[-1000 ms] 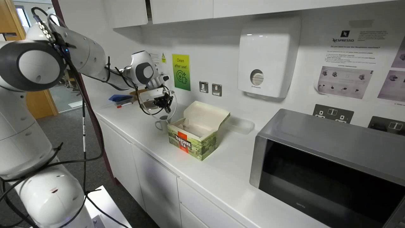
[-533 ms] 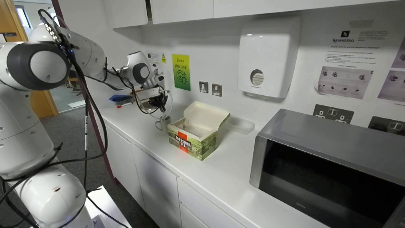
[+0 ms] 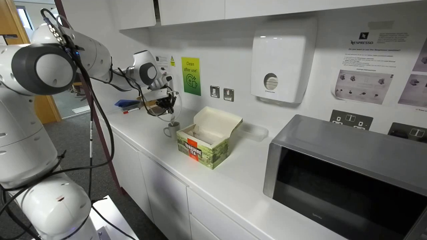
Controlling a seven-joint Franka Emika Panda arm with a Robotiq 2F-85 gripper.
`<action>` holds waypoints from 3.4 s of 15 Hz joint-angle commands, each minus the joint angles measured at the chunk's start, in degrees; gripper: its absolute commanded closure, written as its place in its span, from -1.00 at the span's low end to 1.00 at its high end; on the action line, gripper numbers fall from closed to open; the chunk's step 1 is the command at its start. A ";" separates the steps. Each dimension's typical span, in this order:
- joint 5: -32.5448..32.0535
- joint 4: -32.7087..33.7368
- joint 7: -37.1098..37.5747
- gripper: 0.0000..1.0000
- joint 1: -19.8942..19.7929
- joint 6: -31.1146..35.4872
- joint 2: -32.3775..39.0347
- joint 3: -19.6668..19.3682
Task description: Put a tea bag in the mug
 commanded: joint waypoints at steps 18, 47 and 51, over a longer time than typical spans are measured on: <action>-0.82 7.17 -0.57 1.00 0.34 -0.36 11.29 -1.63; -1.30 -4.42 10.24 -1.00 -0.48 -13.26 -9.51 -2.03; -0.54 -14.64 5.32 -1.00 -2.17 -16.20 -20.67 -4.77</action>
